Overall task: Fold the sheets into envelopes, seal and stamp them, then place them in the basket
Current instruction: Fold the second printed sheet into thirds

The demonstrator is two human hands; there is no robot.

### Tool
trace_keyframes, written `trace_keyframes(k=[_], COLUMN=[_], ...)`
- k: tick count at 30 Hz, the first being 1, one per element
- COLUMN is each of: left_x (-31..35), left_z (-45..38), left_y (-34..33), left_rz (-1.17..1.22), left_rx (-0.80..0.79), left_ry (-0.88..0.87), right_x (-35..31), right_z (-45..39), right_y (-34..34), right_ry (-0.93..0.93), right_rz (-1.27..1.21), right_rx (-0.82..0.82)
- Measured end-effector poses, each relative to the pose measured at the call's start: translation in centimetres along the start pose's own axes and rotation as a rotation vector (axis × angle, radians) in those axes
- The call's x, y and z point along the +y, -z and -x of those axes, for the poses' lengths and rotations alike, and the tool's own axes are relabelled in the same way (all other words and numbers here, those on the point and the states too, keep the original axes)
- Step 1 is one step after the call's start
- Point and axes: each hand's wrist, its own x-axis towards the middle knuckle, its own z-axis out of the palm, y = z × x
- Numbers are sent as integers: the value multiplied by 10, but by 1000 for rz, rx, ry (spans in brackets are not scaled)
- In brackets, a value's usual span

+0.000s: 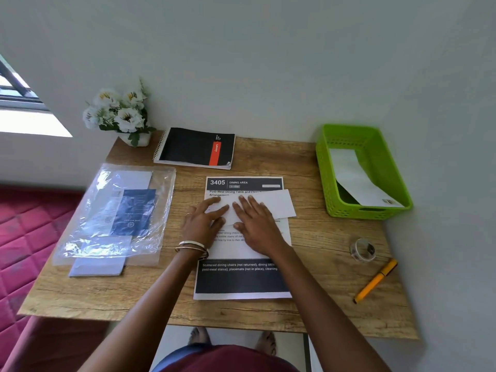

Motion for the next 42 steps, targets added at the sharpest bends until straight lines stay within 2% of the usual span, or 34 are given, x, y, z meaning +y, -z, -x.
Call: trace_keyframes(k=[3, 10, 19, 27, 33, 36, 39, 42], left_x=[1, 1, 5, 7, 6, 9, 7, -8], left_z=[-2, -3, -7, 2, 2, 10, 30, 56], left_y=[2, 2, 5, 3, 3, 14, 34, 51], left_rz=[-43, -67, -45, -86, 8, 245, 321, 381], left_rx=[-25, -47, -148, -88, -48, 96, 328, 544], left_ry=[-7, 8, 112, 95, 109, 64, 57, 189], right_x=[11, 66, 57, 47, 50, 47, 35, 10], right_z=[5, 33, 25, 49, 61, 61, 57, 47], right_y=[-3, 10, 8, -2, -3, 0, 4, 6], right_ry=[-49, -299, -351, -418, -399, -373, -324, -230], right_rz=[-8, 25, -56, -135, -192, -217, -253, -297], right_rx=[29, 75, 142, 435, 449, 479, 504, 494])
